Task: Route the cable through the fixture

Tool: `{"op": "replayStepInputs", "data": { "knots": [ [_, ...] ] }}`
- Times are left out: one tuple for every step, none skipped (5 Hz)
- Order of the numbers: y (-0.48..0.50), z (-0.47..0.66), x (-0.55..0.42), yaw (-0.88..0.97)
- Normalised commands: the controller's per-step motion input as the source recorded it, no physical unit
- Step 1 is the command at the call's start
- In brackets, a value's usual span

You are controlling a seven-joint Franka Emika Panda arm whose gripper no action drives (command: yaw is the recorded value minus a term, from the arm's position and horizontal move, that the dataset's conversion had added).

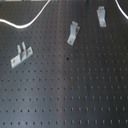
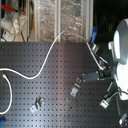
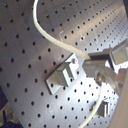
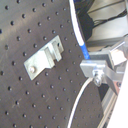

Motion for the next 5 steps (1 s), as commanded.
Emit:
{"op": "replayStepInputs", "data": {
  "knots": [
    [0.014, 0.0, -0.003, 0.0],
    [-0.002, 0.16, 0.001, 0.01],
    [0.013, 0.41, -0.006, 0.38],
    [-0.03, 0.47, -0.166, 0.51],
    [-0.008, 0.48, -0.219, 0.45]
  ]
}}
